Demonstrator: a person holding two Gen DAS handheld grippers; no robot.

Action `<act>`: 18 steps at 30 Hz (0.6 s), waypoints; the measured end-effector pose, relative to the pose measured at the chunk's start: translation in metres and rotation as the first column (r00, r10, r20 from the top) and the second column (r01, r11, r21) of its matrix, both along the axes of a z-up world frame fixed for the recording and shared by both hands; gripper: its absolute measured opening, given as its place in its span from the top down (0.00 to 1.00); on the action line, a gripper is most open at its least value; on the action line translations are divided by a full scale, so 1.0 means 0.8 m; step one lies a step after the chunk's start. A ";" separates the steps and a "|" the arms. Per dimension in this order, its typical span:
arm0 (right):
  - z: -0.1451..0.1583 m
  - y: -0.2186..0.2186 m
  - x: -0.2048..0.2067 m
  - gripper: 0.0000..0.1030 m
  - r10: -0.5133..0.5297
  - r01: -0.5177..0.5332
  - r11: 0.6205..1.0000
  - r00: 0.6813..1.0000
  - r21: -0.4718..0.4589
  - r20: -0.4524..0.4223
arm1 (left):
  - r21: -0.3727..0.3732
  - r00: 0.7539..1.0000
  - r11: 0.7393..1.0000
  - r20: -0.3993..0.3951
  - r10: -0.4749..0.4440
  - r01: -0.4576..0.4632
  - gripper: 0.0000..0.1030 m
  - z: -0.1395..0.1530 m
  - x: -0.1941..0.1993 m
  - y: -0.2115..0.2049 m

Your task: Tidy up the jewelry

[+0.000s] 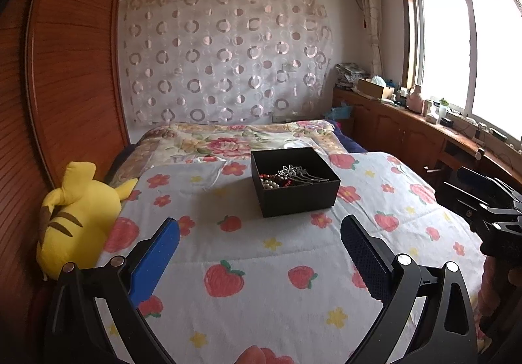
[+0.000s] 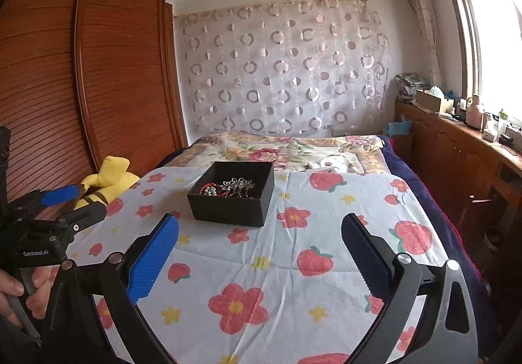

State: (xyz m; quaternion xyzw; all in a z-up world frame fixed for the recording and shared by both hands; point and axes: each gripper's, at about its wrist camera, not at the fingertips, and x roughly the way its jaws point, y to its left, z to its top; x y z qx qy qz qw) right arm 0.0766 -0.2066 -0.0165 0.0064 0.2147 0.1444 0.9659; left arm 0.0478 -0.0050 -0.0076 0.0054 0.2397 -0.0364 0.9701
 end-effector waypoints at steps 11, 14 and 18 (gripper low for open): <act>-0.005 -0.003 -0.003 0.02 -0.013 0.013 1.000 1.000 0.009 0.002 | 0.002 1.000 1.000 0.002 -0.001 0.001 0.07 -0.002 -0.004 -0.003; -0.005 -0.001 -0.003 0.02 -0.017 0.017 1.000 1.000 0.007 0.008 | 0.002 1.000 1.000 0.002 0.001 -0.001 0.07 -0.002 -0.005 -0.003; -0.005 -0.001 -0.003 0.02 -0.020 0.020 1.000 1.000 0.007 0.009 | 0.001 1.000 1.000 0.011 0.005 -0.005 0.07 -0.001 -0.008 -0.003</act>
